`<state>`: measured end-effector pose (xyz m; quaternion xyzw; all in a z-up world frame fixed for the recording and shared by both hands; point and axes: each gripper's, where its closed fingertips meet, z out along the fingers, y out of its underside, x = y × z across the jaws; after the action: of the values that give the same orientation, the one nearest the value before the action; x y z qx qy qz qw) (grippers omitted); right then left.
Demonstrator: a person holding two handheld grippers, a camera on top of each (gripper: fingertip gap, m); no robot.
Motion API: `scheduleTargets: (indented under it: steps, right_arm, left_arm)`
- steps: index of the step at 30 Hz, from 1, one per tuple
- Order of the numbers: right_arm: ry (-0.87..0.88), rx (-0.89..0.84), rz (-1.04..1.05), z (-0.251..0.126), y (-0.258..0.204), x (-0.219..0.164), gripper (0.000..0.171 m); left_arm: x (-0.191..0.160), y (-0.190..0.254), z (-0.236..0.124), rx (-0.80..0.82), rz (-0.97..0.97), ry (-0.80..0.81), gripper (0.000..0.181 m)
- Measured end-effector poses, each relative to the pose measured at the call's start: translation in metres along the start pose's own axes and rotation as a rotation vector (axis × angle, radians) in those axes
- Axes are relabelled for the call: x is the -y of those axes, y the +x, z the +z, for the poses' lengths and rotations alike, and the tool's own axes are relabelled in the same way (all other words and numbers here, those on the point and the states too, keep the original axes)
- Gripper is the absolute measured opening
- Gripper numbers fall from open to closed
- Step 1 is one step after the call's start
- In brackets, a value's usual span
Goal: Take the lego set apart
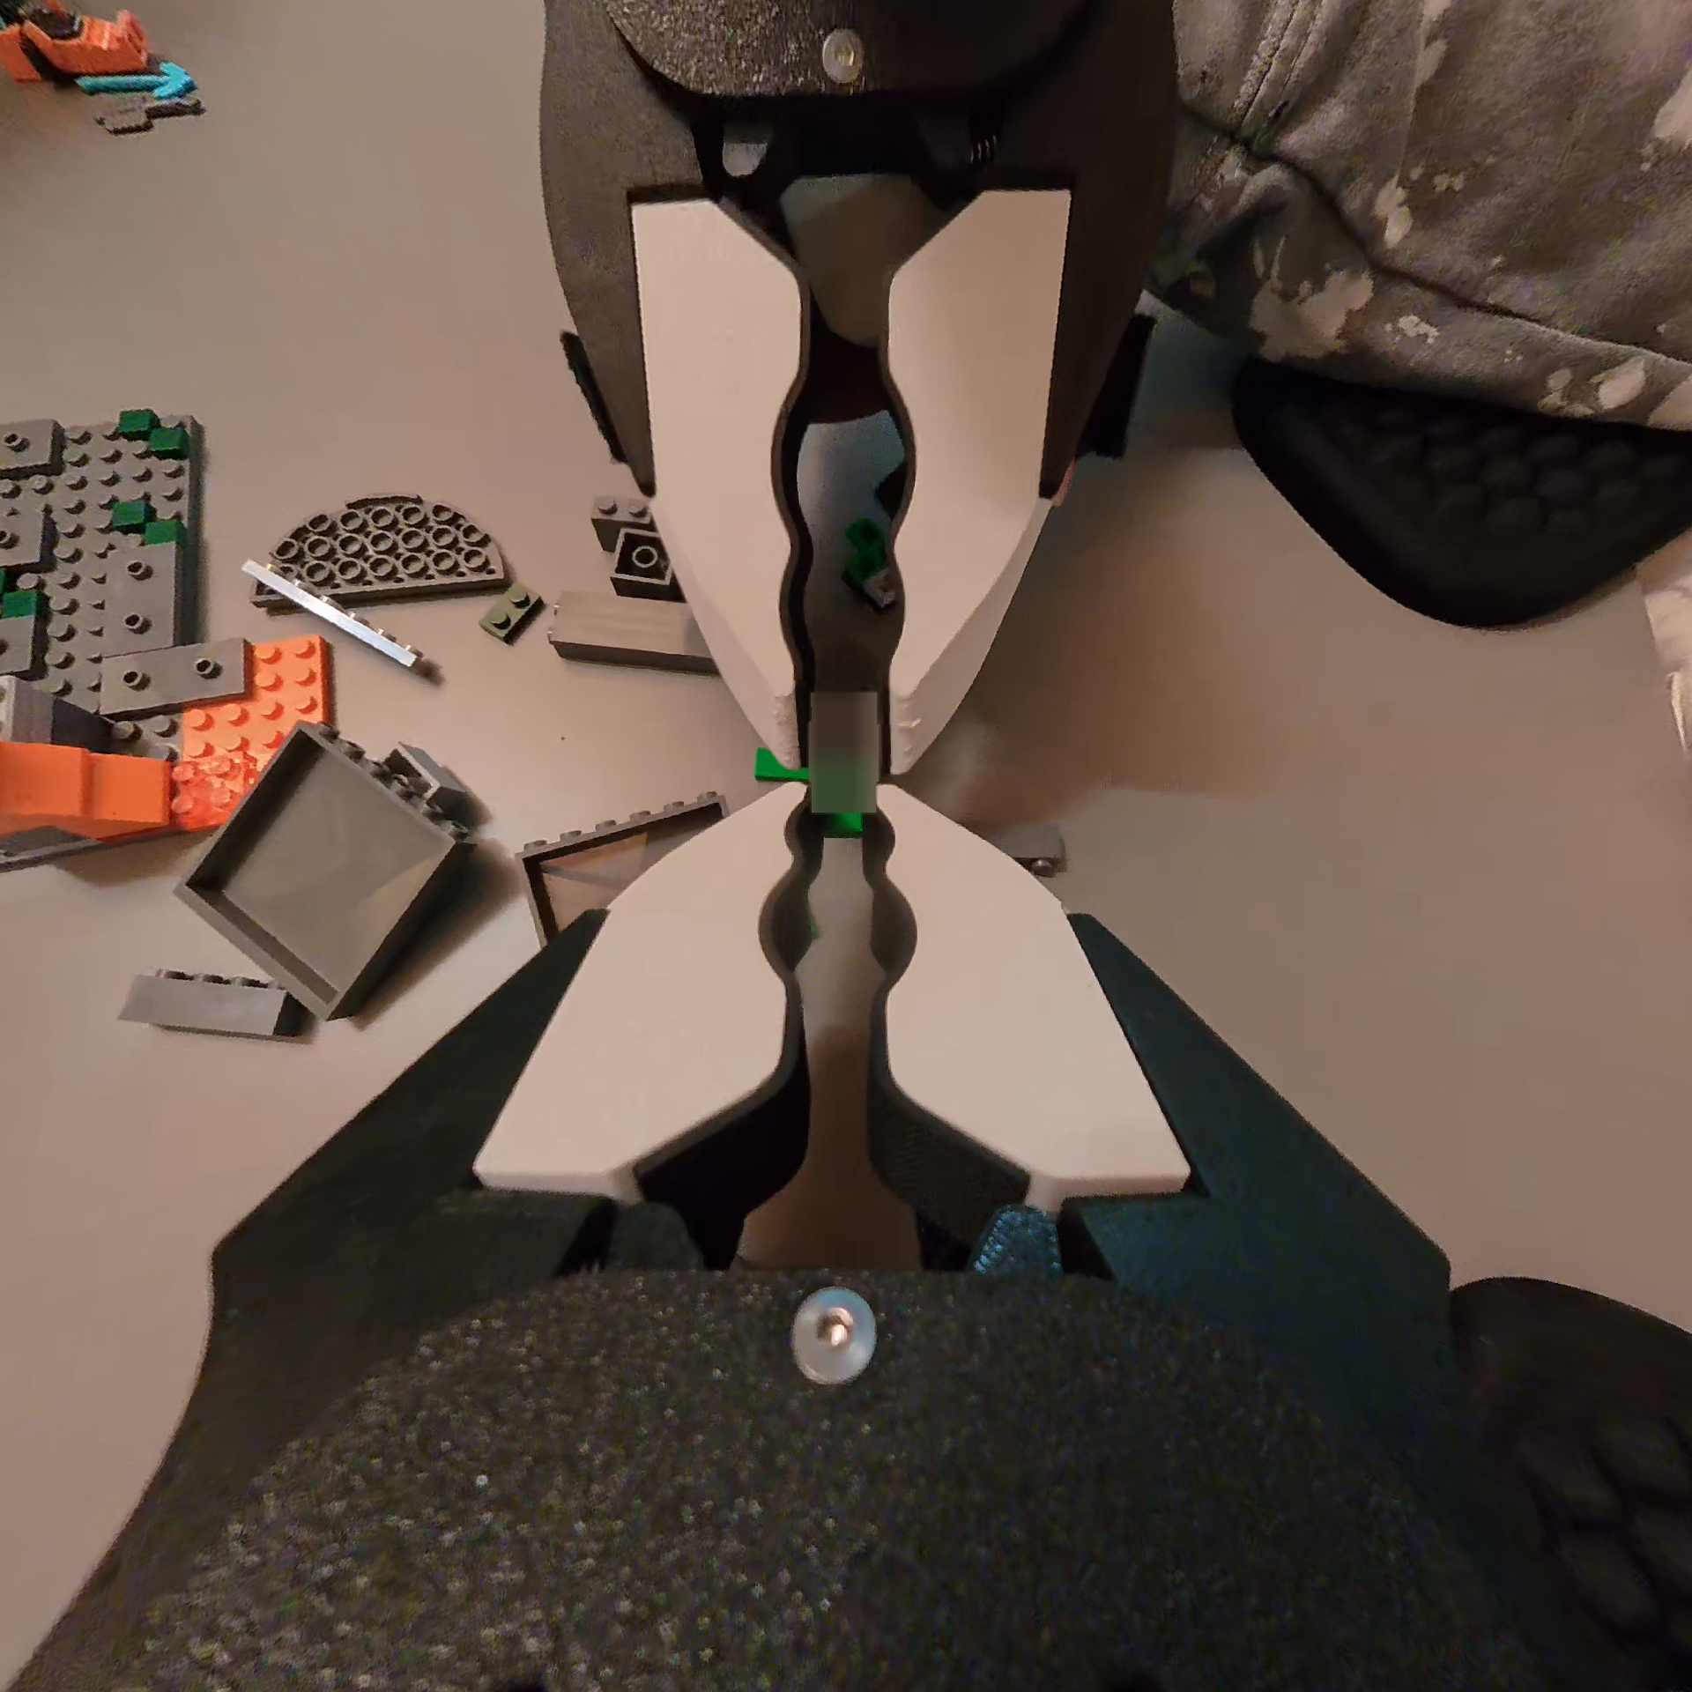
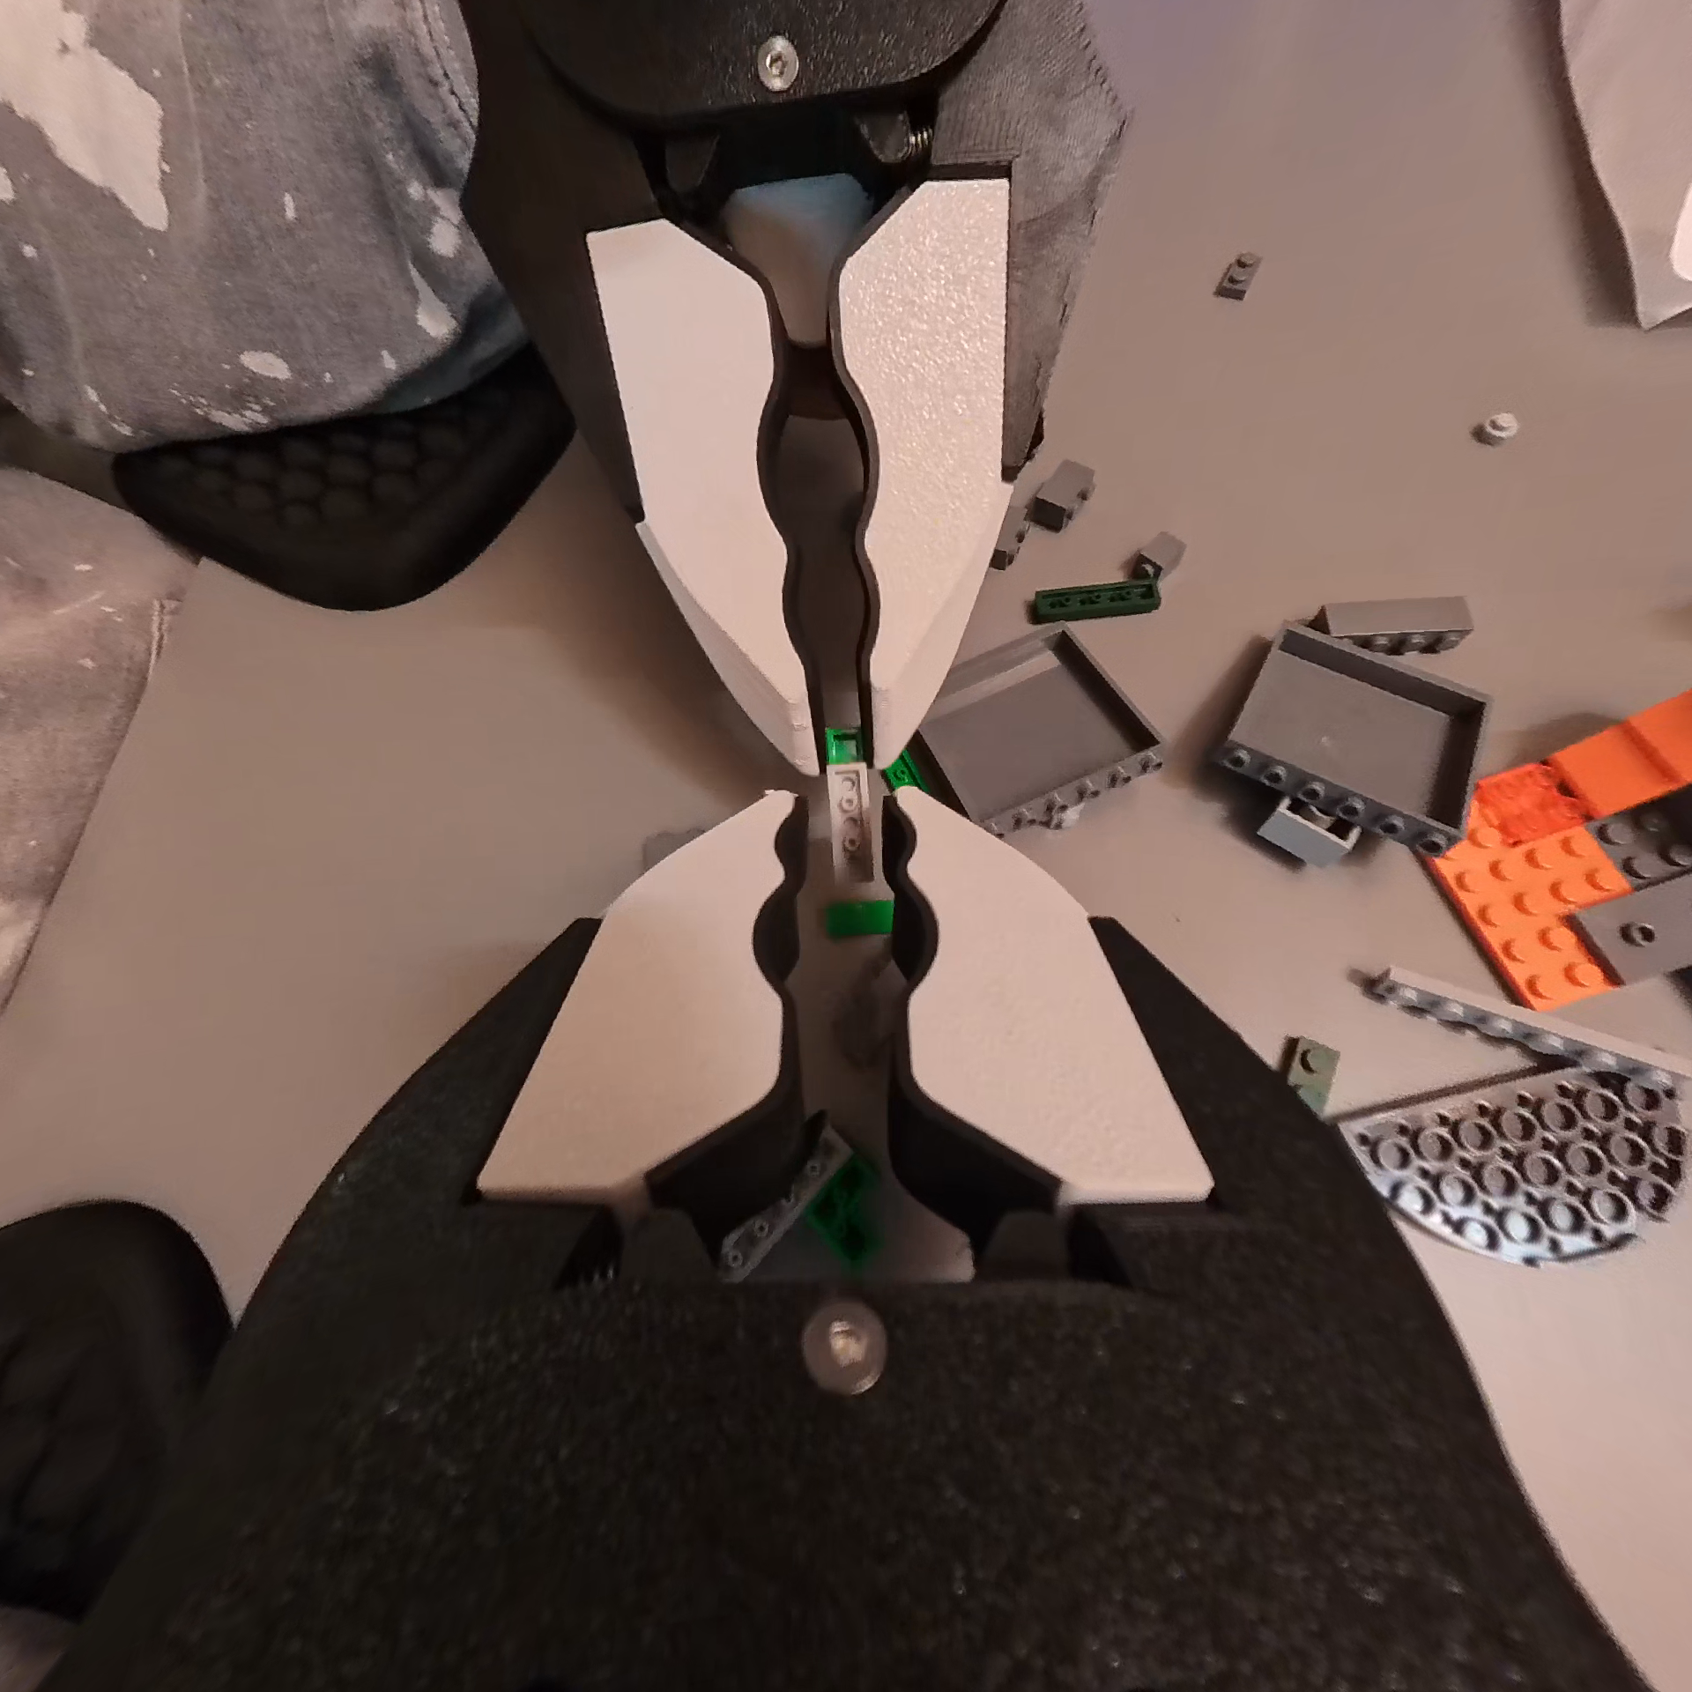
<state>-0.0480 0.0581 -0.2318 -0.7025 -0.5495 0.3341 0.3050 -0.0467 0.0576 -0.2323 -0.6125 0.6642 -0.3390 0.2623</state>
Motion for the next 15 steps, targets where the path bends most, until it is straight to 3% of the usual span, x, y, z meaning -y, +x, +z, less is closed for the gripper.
scheduleTargets:
  steps: [15]
  right_arm:
    - [0.025, 0.018, 0.006, -0.0017, -0.0008, 0.0036, 0.008]
  left_arm:
    - [0.0019, 0.0013, -0.0019, -0.005, 0.011, 0.01, 0.008]
